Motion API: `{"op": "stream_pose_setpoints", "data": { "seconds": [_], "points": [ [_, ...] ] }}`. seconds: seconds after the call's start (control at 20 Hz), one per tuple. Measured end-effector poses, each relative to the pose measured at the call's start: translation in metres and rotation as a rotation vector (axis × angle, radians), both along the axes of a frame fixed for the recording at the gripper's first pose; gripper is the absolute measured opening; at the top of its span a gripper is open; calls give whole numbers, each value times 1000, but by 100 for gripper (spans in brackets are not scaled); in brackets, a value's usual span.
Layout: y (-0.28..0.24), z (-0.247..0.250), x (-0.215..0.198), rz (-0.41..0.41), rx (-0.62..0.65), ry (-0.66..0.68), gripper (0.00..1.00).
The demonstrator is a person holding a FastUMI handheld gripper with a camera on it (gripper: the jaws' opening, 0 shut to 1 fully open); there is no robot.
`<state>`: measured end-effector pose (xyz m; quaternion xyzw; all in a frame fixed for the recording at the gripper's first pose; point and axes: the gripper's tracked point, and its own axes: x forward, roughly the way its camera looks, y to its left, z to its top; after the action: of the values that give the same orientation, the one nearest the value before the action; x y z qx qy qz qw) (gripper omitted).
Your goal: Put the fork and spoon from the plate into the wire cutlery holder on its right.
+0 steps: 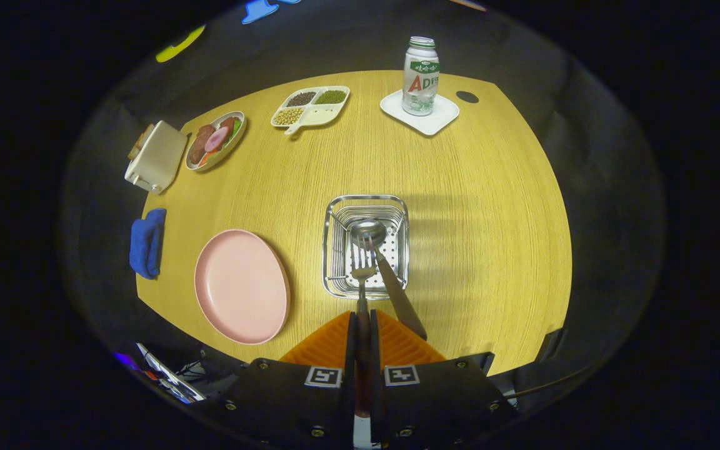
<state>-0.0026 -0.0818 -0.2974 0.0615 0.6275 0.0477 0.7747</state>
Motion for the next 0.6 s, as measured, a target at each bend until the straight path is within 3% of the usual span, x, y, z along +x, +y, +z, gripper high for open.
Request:
{"op": "stream_pose_setpoints", "data": {
  "seconds": [0.6],
  "points": [
    [0, 20, -2, -20, 26, -50, 11]
  ]
}}
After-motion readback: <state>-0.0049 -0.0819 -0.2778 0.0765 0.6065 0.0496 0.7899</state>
